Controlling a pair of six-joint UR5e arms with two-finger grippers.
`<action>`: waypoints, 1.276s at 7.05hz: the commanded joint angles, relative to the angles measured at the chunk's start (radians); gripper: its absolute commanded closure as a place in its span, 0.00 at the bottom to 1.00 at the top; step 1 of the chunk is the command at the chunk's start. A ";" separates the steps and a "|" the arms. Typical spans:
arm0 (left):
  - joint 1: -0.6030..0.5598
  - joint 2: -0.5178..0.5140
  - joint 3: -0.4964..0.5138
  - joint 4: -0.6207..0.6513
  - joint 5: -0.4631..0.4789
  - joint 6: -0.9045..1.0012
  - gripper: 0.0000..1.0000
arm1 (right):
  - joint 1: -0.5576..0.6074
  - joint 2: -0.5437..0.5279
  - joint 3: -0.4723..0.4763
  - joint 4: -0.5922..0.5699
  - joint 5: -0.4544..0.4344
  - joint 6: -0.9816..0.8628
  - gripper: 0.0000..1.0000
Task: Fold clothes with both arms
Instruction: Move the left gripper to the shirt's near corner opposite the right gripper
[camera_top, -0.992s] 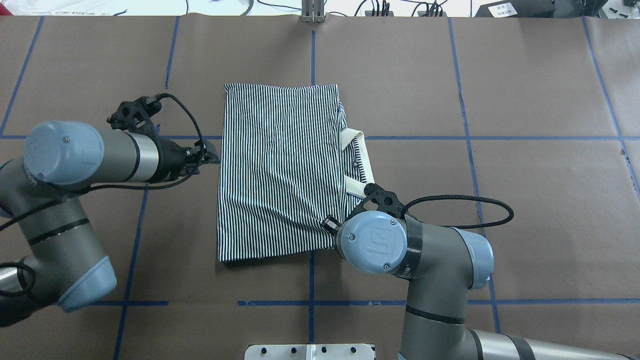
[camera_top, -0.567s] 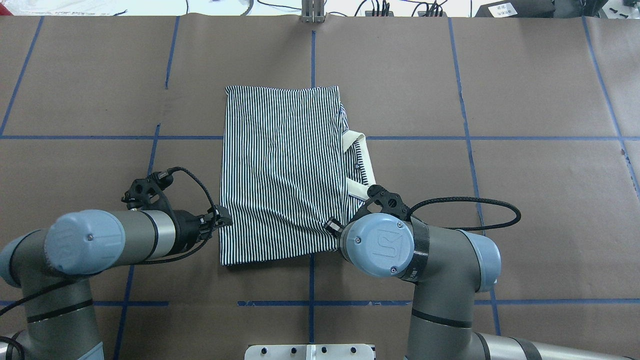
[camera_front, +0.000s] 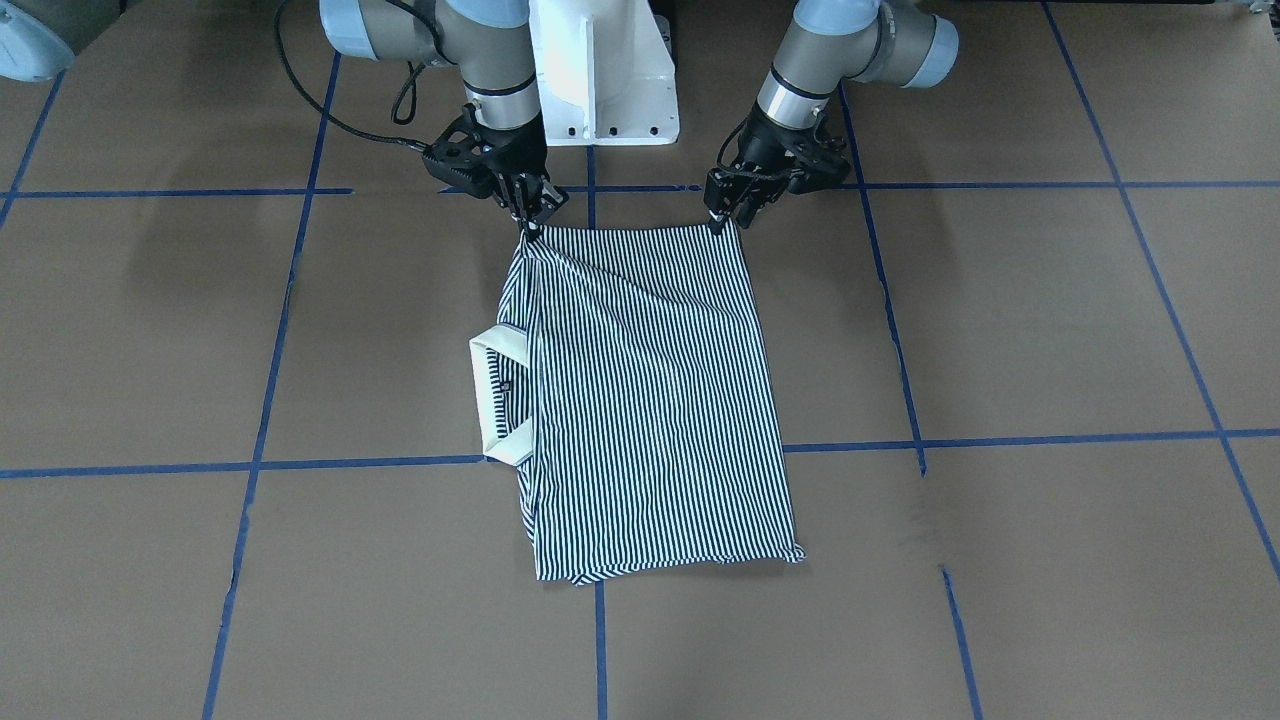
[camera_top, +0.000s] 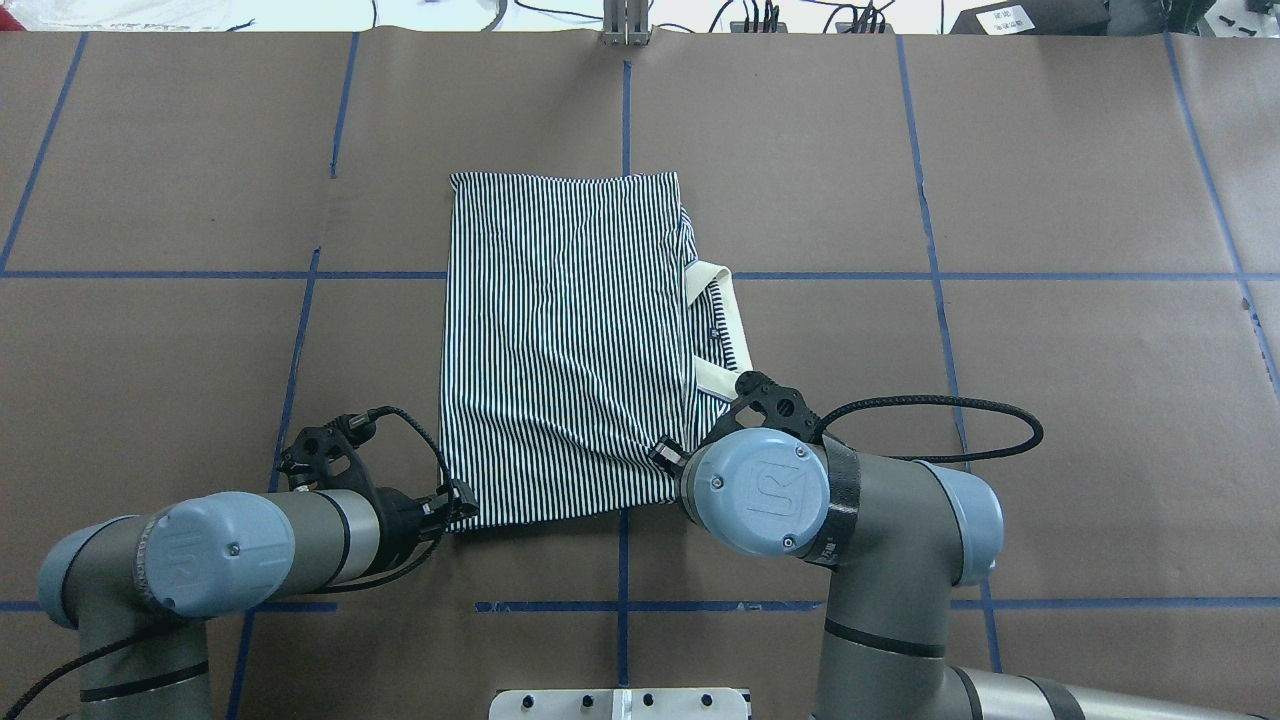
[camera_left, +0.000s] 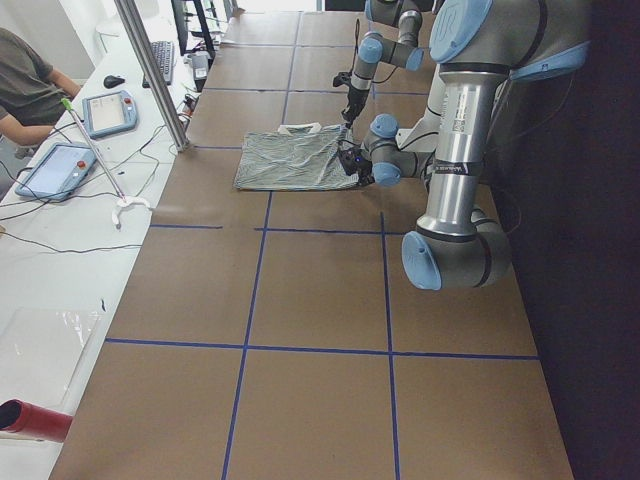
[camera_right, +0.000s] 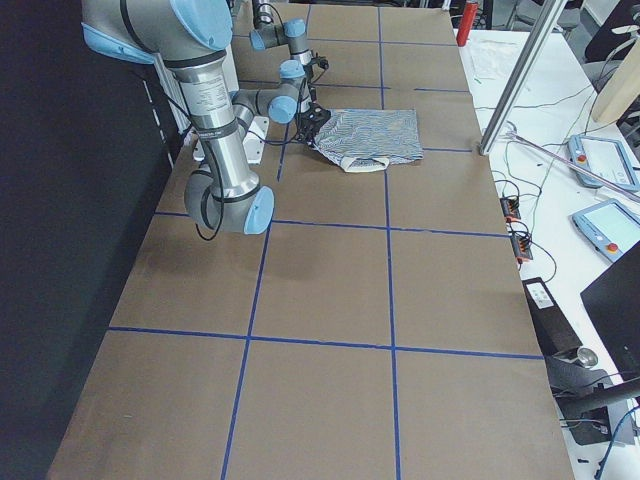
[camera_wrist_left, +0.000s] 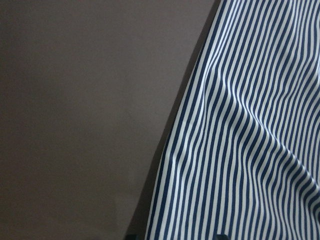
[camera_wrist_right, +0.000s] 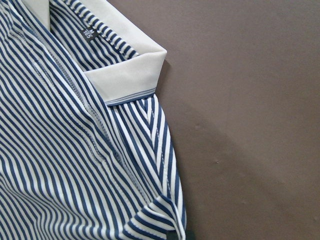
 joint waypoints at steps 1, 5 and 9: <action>0.017 0.000 0.008 0.000 -0.001 0.000 0.57 | 0.000 0.001 0.000 0.000 0.000 0.000 1.00; 0.017 -0.001 0.006 0.000 -0.001 0.006 1.00 | 0.000 -0.002 0.000 0.000 0.001 -0.002 1.00; 0.017 0.023 -0.336 0.160 -0.017 -0.063 1.00 | -0.089 -0.112 0.258 -0.125 -0.005 0.047 1.00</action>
